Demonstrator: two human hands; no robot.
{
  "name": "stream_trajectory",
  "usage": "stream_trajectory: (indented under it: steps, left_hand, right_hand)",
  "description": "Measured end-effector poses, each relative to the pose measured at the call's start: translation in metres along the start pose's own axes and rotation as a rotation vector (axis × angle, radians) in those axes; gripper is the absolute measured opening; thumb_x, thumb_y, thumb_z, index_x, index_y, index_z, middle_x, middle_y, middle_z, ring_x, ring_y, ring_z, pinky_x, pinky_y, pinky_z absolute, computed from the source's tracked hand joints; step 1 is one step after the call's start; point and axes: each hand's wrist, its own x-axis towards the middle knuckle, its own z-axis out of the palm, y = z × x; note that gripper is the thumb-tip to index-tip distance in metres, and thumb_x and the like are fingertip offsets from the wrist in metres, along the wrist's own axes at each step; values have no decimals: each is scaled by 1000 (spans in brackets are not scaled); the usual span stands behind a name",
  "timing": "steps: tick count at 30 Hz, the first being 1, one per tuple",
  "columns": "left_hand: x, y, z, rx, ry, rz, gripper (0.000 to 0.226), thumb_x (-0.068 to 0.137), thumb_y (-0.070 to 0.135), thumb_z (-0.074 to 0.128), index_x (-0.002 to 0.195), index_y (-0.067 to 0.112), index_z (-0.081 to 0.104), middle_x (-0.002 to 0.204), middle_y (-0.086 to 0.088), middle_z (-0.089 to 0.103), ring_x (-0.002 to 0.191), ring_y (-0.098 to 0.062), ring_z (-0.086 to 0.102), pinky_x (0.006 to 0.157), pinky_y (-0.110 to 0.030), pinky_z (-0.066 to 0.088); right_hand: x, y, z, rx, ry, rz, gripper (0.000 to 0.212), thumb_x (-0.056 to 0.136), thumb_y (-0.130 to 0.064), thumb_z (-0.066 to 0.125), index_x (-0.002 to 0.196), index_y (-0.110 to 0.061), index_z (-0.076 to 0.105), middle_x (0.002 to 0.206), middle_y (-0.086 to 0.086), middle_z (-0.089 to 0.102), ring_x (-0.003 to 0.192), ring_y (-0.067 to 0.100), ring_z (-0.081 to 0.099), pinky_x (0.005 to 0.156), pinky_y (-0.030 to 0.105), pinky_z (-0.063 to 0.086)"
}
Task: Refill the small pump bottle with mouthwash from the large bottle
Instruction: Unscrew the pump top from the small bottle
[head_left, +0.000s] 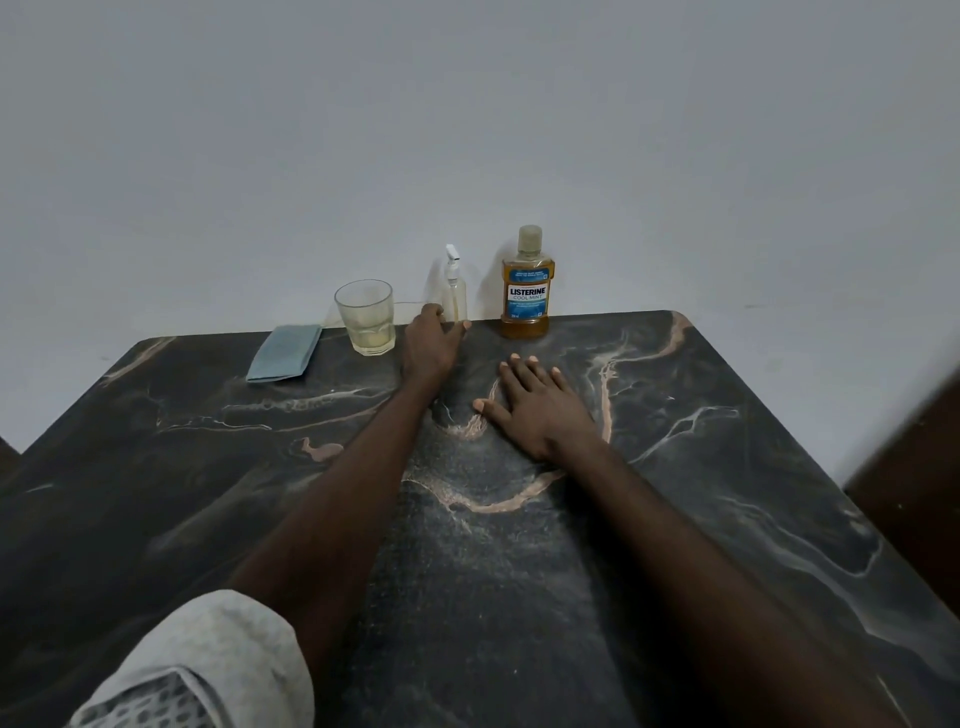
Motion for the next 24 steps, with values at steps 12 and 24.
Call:
stream_trajectory:
  steps: [12, 24]
  left_hand:
    - [-22, -7, -22, -55, -20, 2, 32, 97, 33, 72, 114, 7, 66, 106, -8, 71, 101, -24, 66, 90, -43, 56]
    - [-108, -24, -78, -18, -132, 122, 33, 93, 39, 77, 107, 11, 66, 106, -3, 73, 97, -17, 67, 83, -34, 55]
  right_hand:
    - [-2, -2, -1, 4, 3, 6, 93, 94, -80, 11, 166, -21, 9, 174, 1, 3, 160, 20, -1, 129, 44, 0]
    - [-37, -9, -9, 28, -14, 27, 84, 101, -71, 19, 166, -17, 11, 174, 3, 6, 160, 20, 3, 127, 43, 2]
